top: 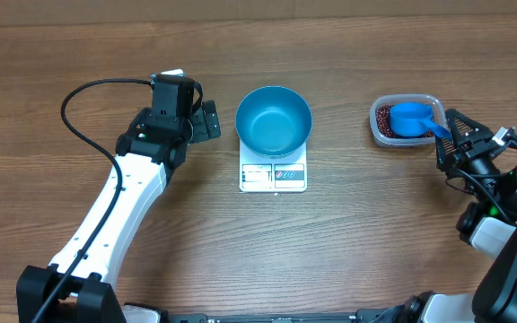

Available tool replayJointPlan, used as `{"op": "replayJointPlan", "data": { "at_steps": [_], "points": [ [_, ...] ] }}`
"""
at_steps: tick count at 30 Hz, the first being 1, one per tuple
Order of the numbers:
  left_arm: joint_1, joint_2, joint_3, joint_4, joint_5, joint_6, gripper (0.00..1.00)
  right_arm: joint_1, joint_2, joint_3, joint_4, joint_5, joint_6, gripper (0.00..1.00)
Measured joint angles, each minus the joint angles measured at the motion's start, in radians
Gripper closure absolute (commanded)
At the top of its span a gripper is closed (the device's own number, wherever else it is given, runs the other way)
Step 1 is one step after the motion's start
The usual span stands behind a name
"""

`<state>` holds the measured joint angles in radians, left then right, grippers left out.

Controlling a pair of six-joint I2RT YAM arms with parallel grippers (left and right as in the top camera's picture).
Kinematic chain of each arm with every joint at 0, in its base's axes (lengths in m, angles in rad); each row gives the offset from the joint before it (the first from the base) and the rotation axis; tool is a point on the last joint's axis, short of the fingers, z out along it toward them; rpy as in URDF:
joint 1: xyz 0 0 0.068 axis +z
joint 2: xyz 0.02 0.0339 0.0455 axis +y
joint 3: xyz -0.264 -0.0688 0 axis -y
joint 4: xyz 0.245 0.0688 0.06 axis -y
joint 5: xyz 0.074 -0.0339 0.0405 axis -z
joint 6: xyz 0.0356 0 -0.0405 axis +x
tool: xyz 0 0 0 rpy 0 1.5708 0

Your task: Scoop item into bowl and weigh 150g on scale

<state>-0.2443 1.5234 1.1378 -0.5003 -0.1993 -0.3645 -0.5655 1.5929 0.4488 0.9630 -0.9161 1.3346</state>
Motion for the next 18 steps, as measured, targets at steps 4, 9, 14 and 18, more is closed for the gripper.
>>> {"op": "replayJointPlan", "data": {
  "at_steps": [4, 9, 14, 18],
  "points": [
    [0.0, 0.0, 0.0, 0.0, 0.0, 0.0, 0.0, 0.026, 0.0, 0.0, -0.066, 0.027, -0.019, 0.37],
    [0.0, 0.0, 0.0, 0.0, 0.0, 0.0, 0.0, 0.085, 0.0, 0.0, -0.111, 0.088, -0.064, 0.44],
    [0.0, 0.0, 0.0, 0.0, 0.0, 0.0, 0.0, 0.111, 0.0, 0.0, -0.123, 0.137, -0.1, 0.57],
    [0.0, 0.0, 0.0, 0.0, 0.0, 0.0, 0.0, 0.111, 0.0, 0.0, -0.174, 0.168, -0.134, 0.75]
  ]
}}
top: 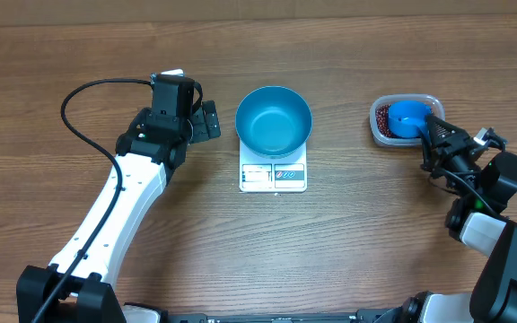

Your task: Scoop item into bowl and weigh 150g on scale

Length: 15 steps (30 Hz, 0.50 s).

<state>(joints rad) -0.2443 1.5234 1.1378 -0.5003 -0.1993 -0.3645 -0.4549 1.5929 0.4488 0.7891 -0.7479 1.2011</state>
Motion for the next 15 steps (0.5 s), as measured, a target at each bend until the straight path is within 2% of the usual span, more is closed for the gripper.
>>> {"op": "replayJointPlan", "data": {
  "at_steps": [3, 12, 15],
  "points": [
    [0.0, 0.0, 0.0, 0.0, 0.0, 0.0, 0.0, 0.0, 0.0, 0.0, -0.018, 0.009, -0.032, 0.83],
    [0.0, 0.0, 0.0, 0.0, 0.0, 0.0, 0.0, 0.0, 0.0, 0.002, -0.034, -0.019, -0.084, 0.93],
    [0.0, 0.0, 0.0, 0.0, 0.0, 0.0, 0.0, 0.0, 0.0, 0.027, -0.106, -0.045, -0.089, 0.96]
  ]
}}
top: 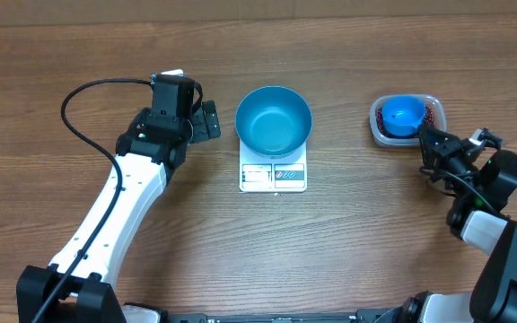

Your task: Scoop item into bowl and weigh 150g on scale

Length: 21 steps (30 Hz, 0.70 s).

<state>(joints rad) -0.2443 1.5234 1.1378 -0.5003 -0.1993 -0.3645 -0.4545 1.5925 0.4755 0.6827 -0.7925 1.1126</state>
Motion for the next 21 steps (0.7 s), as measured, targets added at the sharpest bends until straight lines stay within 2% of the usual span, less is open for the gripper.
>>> {"op": "replayJointPlan", "data": {
  "at_steps": [8, 15, 17, 21],
  "points": [
    [0.0, 0.0, 0.0, 0.0, 0.0, 0.0, 0.0, 0.0, -0.013, 0.081, -0.099, -0.042, -0.01, 0.96],
    [0.0, 0.0, 0.0, 0.0, 0.0, 0.0, 0.0, 0.0, -0.122, 0.104, -0.233, -0.054, -0.039, 0.96],
    [0.0, 0.0, 0.0, 0.0, 0.0, 0.0, 0.0, 0.0, -0.167, 0.138, -0.345, -0.058, -0.066, 0.96],
    [0.0, 0.0, 0.0, 0.0, 0.0, 0.0, 0.0, -0.002, -0.239, 0.277, -0.7, -0.047, -0.18, 0.96]
  ]
}}
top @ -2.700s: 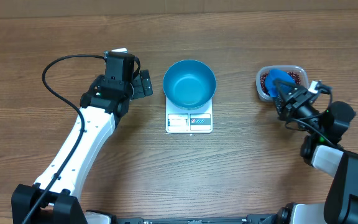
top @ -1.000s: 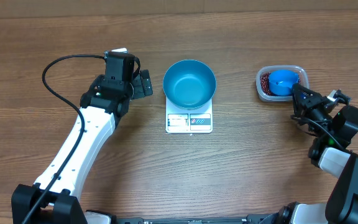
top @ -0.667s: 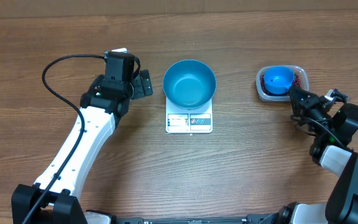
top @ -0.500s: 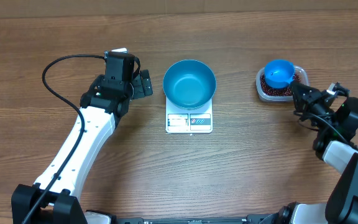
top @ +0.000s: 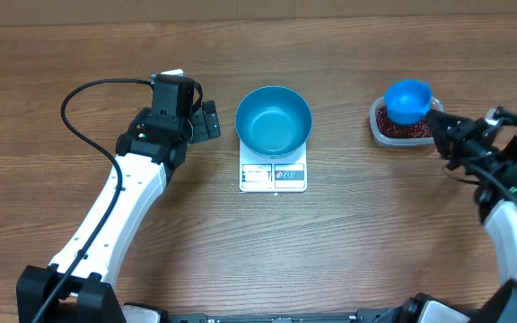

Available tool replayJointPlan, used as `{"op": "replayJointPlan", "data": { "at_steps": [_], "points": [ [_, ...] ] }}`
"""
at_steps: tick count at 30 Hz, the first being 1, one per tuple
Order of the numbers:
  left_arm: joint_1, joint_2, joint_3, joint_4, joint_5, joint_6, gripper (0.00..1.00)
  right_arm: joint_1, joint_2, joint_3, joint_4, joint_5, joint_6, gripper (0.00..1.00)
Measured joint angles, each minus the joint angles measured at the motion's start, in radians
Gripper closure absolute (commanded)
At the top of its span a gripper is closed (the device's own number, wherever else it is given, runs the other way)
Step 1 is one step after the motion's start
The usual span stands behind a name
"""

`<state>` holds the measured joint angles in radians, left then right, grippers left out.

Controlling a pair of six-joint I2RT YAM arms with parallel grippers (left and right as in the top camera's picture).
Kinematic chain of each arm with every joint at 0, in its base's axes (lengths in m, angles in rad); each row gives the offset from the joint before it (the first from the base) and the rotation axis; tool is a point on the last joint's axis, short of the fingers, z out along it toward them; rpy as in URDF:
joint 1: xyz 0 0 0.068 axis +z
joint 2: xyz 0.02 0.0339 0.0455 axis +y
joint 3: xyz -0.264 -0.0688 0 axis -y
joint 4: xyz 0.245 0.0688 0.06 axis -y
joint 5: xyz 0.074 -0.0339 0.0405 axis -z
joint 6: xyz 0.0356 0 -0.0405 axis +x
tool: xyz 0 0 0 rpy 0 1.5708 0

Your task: Scoop item into bowl and weigh 150g on scale

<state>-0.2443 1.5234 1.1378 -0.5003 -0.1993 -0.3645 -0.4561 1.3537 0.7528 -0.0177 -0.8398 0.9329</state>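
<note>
A blue bowl (top: 273, 121) stands empty on the white scale (top: 273, 177) at mid-table. To its right sits a clear container of red beans (top: 397, 133). My right gripper (top: 438, 126) is shut on the handle of the blue scoop (top: 407, 100). The scoop's cup hangs above the container's far edge, and I cannot tell whether beans are in it. My left gripper (top: 208, 121) rests open just left of the bowl, apart from it, with nothing between its fingers.
The left arm (top: 124, 197) stretches from the near left corner toward the bowl, with a black cable (top: 70, 117) looping beside it. The right arm (top: 510, 206) comes in along the right edge. The tabletop (top: 348, 251) is brown wood.
The scoop was low in the container among the beans. Now it hangs higher, over the container's far edge, and more beans show beneath it. The right gripper and wrist have shifted right. The left arm is unchanged.
First the scoop lay in the container with its handle pointing right, my right gripper at the handle. Then the gripper stood closer in and the cup sat further left in the beans. Now the scoop is raised above the container. The left arm never moved.
</note>
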Motion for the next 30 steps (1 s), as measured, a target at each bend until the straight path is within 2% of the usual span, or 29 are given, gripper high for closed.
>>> {"op": "replayJointPlan", "data": {
  "at_steps": [2, 6, 8, 11, 16, 22, 30],
  "points": [
    [0.0, 0.0, 0.0, 0.0, 0.0, 0.0, 0.0, 0.0, -0.011, 0.122, -0.245, 0.018, -0.094, 0.96],
    [0.0, 0.0, 0.0, 0.0, 0.0, 0.0, 0.0, 0.0, -0.014, 0.362, -0.61, 0.11, -0.27, 0.96],
    [0.0, 0.0, 0.0, 0.0, 0.0, 0.0, 0.0, 0.0, -0.014, 0.478, -0.758, 0.18, -0.363, 0.96],
    [0.0, 0.0, 0.0, 0.0, 0.0, 0.0, 0.0, 0.001, -0.019, 0.604, -0.885, 0.277, -0.503, 0.96],
    [0.0, 0.0, 0.0, 0.0, 0.0, 0.0, 0.0, 0.035, -0.031, 0.652, -0.977, 0.417, -0.702, 0.96],
    [0.0, 0.0, 0.0, 0.0, 0.0, 0.0, 0.0, 0.182, 0.037, 0.652, -0.98, 0.629, -0.904, 0.96],
    [0.0, 0.0, 0.0, 0.0, 0.0, 0.0, 0.0, 0.372, 0.215, 0.652, -0.961, 0.889, -1.043, 0.96]
  ]
}}
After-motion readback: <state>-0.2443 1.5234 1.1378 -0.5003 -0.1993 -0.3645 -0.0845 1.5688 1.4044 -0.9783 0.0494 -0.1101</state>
